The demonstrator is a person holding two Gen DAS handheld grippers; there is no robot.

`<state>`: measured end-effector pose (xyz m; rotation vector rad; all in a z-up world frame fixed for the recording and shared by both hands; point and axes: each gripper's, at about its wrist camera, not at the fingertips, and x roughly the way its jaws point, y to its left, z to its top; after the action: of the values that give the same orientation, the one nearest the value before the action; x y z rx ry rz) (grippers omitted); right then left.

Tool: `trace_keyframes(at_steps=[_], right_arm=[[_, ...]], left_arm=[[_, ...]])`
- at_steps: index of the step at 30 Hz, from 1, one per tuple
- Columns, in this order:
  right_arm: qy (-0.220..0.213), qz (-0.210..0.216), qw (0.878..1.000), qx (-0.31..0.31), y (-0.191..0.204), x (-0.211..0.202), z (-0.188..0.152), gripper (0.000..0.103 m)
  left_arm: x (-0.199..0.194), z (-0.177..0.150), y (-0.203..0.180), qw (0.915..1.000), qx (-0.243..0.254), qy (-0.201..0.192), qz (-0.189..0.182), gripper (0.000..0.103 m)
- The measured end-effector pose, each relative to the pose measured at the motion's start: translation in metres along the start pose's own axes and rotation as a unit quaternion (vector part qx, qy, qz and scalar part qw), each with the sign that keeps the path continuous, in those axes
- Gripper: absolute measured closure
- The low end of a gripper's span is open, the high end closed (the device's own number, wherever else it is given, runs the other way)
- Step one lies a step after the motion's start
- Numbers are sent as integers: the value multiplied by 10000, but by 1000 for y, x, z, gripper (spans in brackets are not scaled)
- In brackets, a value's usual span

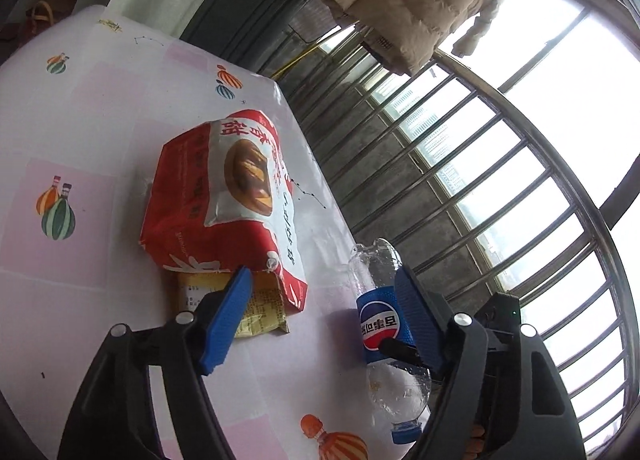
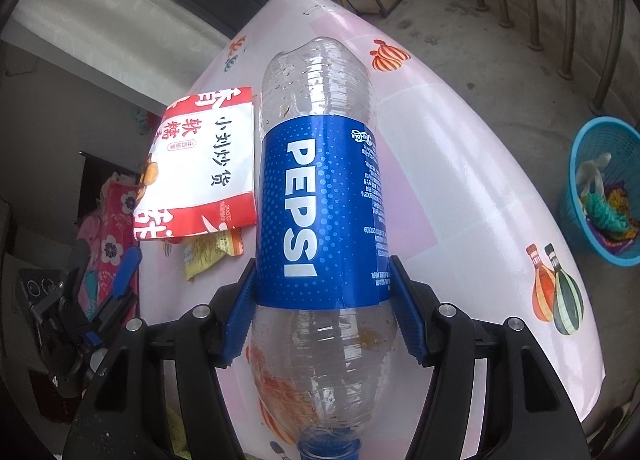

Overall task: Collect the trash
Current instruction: 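Grasp the red snack bag with the left gripper while the right gripper holds the bottle, then carry the red bag and bottle to the wastebasket and open both grippers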

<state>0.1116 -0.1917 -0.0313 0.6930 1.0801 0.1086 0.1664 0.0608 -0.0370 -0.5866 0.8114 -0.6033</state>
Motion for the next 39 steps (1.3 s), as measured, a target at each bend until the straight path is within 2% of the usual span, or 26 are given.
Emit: trace_keyframes(at_steps=[4,9,12,16,17,18,19,23,31,33,34,36,39], right_arm=[[-12,34,10000,-38,-1,-1,-2,44],[-86,165,9998,6,-5,-3,-4,45],[-100,241,9997,13,-9,-4,-6,45],[-94,291,9995,26,-12,-6,-8,45],[-92,294,9995,25,-13,-7,-8,45],[-90,300,9995,26,-14,-7,-10,45],[-85,308,9995,31,-15,-8,-9,45],[-70,375,9992,82,-17,-8,-7,45],[-126,460,9988,140,-19,-9,-7,45],[-145,490,9986,156,-20,-10,-7,46],[-169,523,9983,174,-21,-11,-8,46],[-239,624,9975,239,-25,-14,-8,46],[-393,884,9947,349,-34,-22,-6,47]], left_arm=[[14,4,12,9989,-428,-100,144,50],[13,11,18,9959,-693,-488,319,77],[16,14,15,9955,-618,-550,462,81],[24,12,20,9933,-1039,-298,398,81],[25,9,22,9921,-1173,-226,372,77],[26,5,23,9911,-1280,-170,329,67],[26,2,24,9902,-1354,-151,317,63],[27,0,19,9906,-1297,-273,328,55],[38,19,36,9777,-1916,-800,309,55],[38,22,38,9761,-1927,-937,352,74],[37,24,36,9765,-1879,-995,345,78],[33,29,28,9791,-1667,-1079,431,95],[26,39,8,9851,-1111,-1168,608,101]])
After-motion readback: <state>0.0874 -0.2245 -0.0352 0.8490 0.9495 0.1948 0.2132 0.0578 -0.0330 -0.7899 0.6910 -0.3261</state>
